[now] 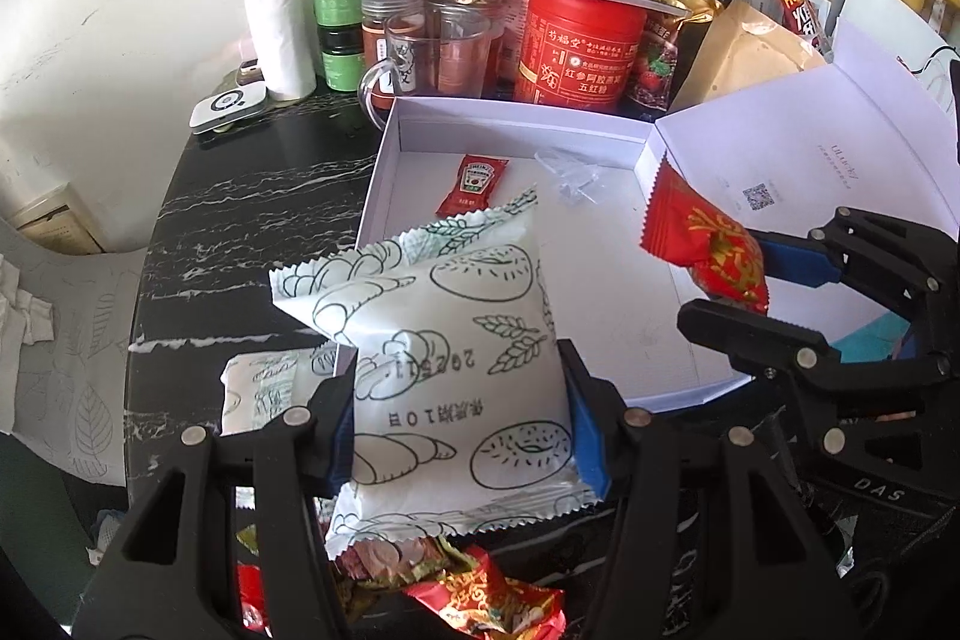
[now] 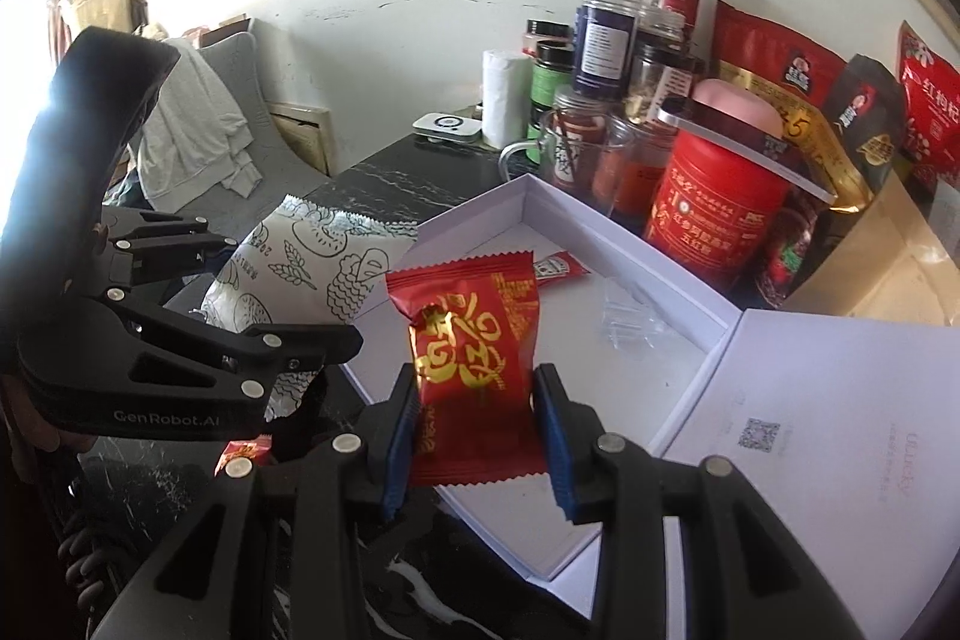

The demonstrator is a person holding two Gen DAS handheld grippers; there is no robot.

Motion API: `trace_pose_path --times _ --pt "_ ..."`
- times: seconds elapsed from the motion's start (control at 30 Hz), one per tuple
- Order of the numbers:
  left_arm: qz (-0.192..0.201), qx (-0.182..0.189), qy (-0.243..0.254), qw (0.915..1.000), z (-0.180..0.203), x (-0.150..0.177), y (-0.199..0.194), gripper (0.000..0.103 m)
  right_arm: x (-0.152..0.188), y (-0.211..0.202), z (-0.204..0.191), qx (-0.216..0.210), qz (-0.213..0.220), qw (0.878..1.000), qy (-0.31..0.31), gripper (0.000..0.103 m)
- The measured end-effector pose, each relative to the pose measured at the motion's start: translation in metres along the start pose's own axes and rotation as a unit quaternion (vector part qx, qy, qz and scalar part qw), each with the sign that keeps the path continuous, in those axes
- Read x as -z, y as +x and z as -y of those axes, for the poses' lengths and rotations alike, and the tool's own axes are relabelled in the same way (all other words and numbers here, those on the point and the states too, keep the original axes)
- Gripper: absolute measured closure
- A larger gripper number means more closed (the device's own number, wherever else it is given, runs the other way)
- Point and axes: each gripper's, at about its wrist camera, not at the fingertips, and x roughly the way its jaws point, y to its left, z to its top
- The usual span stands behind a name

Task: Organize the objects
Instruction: 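Carry the bread bag in the left tool while the right tool lowers the candy packet into the box, then lower the bread bag into the box and open the left tool while the right tool releases the candy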

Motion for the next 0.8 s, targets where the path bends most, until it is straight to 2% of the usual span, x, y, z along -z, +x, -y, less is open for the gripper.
trace_pose_path --times 0.4,0.6,0.8 --pt "0.003 -0.006 0.026 0.9996 -0.001 -0.031 0.03 0.048 -0.015 0.025 0.027 0.03 -0.008 0.999 0.037 0.065" --pt "0.006 -0.007 0.036 0.9993 0.001 -0.052 0.046 0.048 -0.023 0.04 0.044 0.026 -0.013 0.997 0.072 0.066" --pt "-0.001 -0.008 0.044 0.999 0.004 -0.073 0.061 0.048 -0.035 0.053 0.06 0.03 -0.013 0.995 0.092 0.083"
